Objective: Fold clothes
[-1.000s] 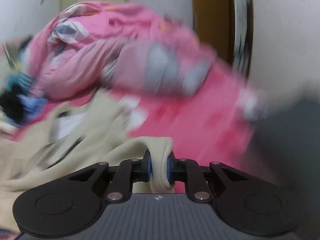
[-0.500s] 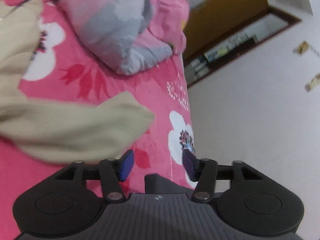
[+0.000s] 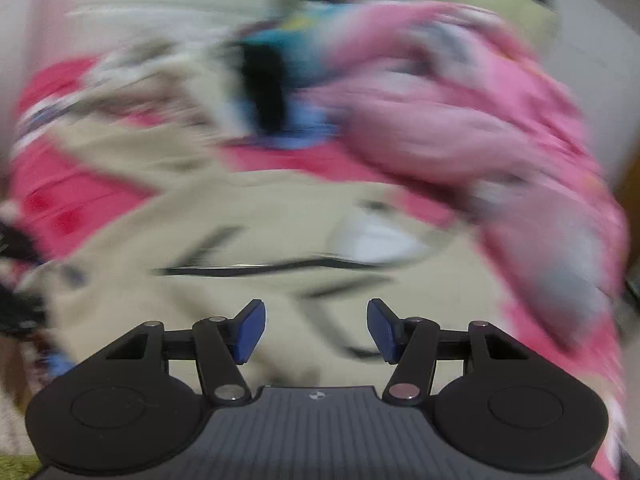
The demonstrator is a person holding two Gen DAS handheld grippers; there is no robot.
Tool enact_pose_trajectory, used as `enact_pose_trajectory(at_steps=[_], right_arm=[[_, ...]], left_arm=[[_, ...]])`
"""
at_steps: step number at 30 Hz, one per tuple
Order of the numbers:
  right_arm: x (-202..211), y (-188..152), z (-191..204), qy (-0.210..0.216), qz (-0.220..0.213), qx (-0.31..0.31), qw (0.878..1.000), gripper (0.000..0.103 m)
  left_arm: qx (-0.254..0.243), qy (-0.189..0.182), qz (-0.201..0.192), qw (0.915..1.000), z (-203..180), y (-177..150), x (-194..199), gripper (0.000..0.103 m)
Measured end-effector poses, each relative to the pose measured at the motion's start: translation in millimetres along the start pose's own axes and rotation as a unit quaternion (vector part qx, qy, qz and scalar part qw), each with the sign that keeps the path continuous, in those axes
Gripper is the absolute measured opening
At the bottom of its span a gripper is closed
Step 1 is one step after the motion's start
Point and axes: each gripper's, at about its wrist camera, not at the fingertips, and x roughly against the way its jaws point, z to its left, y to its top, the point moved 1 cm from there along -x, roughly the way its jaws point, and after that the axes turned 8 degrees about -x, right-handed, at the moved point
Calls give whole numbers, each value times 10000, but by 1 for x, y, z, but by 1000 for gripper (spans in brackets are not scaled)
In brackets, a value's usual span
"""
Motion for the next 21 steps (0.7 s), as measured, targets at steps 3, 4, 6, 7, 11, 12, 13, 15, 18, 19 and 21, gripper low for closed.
enact_pose_trajectory(at_steps=[3, 4, 6, 7, 11, 12, 13, 15, 18, 19, 21], right_arm=[[-36, -3, 48, 159, 143, 526, 9984, 55], [-50, -3, 57, 97, 199, 670, 9975, 55], [-70, -7, 67, 1, 314, 964, 9948, 54], [-76, -9, 70, -24, 313, 1067, 9938, 54], [-92, -7, 69, 16, 412, 969, 9944, 21], [-92, -5, 64, 27, 431, 737, 9963, 17], [-92, -2, 59, 35, 446, 496, 9978, 10], [-82, 4, 39, 27, 244, -83, 9997, 8], [-47, 10, -3, -169, -302, -1069, 9937, 7], [-25, 10, -26, -255, -583, -1579, 9854, 7], [20, -6, -70, -478, -1096, -2558, 9593, 7]], left_arm=[[-43, 13, -33, 10000, 0, -1, 0, 42], [-57, 17, -44, 10000, -1, -2, 0, 42], [-86, 26, -65, 9999, -1, -2, 1, 42], [-86, 16, -80, 9999, 0, -3, 1, 42], [-15, -54, -130, 9999, 3, -4, 1, 42], [11, -70, -146, 9999, 4, -4, 1, 42], [37, -85, -162, 9998, 4, -5, 1, 42], [47, -104, -177, 9998, 5, -5, 2, 42], [79, -134, -173, 9997, 6, -5, 2, 42], [91, -143, -167, 9997, 7, -4, 2, 42], [113, -159, -157, 9997, 7, -4, 2, 42]])
